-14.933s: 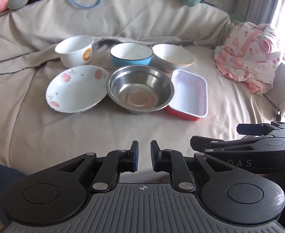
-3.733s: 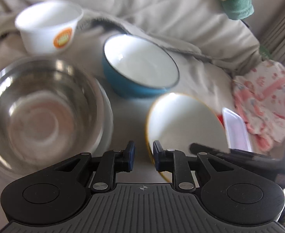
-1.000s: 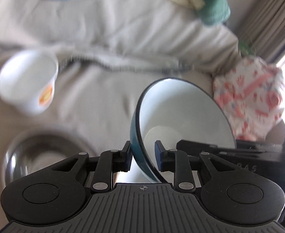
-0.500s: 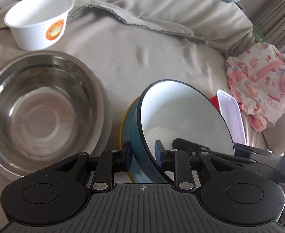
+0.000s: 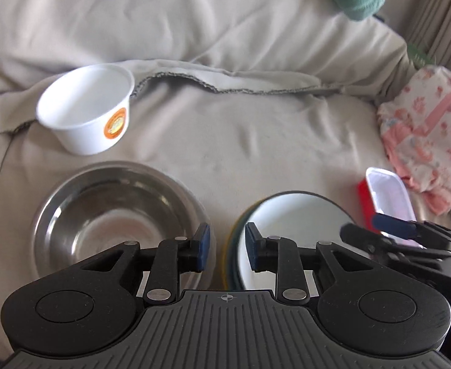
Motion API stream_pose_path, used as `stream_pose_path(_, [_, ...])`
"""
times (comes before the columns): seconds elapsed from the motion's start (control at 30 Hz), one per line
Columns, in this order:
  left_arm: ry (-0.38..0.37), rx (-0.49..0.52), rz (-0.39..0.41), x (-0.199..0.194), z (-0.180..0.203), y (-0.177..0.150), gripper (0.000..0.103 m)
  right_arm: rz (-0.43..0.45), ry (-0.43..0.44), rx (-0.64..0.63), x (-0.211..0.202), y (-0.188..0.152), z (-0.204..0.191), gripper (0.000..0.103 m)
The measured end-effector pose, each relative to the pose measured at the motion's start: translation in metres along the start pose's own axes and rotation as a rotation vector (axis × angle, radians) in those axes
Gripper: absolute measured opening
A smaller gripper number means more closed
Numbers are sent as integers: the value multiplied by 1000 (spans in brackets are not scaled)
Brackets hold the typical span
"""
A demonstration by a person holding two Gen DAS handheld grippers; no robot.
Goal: Organize plates and bowls
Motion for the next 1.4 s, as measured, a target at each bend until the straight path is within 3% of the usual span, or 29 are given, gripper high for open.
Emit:
stream_pose_path(0.17, [-34, 42, -65, 29, 7, 9, 28, -110, 39, 121, 18, -18, 21, 70])
stream_pose_path(0.37, [-57, 60, -154, 59, 9, 8, 32, -286, 205, 280, 46, -43, 31, 68])
stream_pose_path(0.47, [-59, 88, -147, 64, 13, 6, 34, -339, 287, 321, 55, -49, 29, 55])
stream_pose_path(0.5, [-57, 97, -144, 64, 14, 6, 35, -342, 300, 322, 55, -50, 27, 56])
stream_pose_path(0.7, [-68, 48, -148, 69, 10, 11, 35, -326, 272, 264, 55, -42, 19, 55])
stream_pose_path(0.87, [-86, 29, -145, 74, 13, 13, 35, -281, 201, 209, 59, -30, 21, 55])
stream_pose_path(1.0, [-157, -36, -158, 67, 5, 16, 34, -256, 139, 186, 56, -23, 29, 53])
stream_pose_path(1.1, [-217, -98, -77, 39, -11, 32, 32, -195, 51, 102, 39, -6, 25, 53])
stream_pose_path(1.17, [-191, -165, 30, 9, -22, 49, 32, -158, 9, 35, 25, 12, 18, 58])
stream_pose_path(1.23, [-153, -247, 136, -25, -31, 62, 31, -100, -45, -39, 12, 34, 7, 76])
stream_pose_path(1.27, [-153, -275, 172, -41, -35, 67, 31, -74, -70, -65, 8, 44, 2, 79])
stream_pose_path(1.4, [-246, -337, 275, -96, -49, 69, 29, -53, -150, -87, 14, 74, -17, 81])
Point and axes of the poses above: each gripper's, at about its wrist camera, not at the fingertips, and x roughly the way its jaws point, z to its right, y to its top, the point moved 1 cm from there along x, roughly the way its jaws point, and after that the axes turned 3 degrees about z, right-handed, at the moved point
